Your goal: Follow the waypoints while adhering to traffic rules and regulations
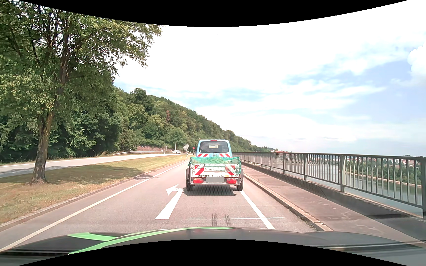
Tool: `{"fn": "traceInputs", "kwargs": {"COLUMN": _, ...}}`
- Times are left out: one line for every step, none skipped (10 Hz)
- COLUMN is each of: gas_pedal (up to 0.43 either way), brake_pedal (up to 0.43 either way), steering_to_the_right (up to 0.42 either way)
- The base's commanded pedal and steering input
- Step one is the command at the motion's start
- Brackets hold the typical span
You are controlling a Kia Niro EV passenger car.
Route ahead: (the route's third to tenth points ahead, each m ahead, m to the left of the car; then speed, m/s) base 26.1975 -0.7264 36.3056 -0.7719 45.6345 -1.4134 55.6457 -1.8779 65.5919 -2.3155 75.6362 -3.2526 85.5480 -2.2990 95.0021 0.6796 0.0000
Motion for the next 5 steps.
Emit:
{"fn": "traceInputs", "kwargs": {"gas_pedal": 0.000, "brake_pedal": 0.329, "steering_to_the_right": -0.031}}
{"fn": "traceInputs", "kwargs": {"gas_pedal": 0.000, "brake_pedal": 0.323, "steering_to_the_right": -0.031}}
{"fn": "traceInputs", "kwargs": {"gas_pedal": 0.000, "brake_pedal": 0.323, "steering_to_the_right": -0.031}}
{"fn": "traceInputs", "kwargs": {"gas_pedal": 0.000, "brake_pedal": 0.323, "steering_to_the_right": -0.031}}
{"fn": "traceInputs", "kwargs": {"gas_pedal": 0.000, "brake_pedal": 0.323, "steering_to_the_right": -0.031}}
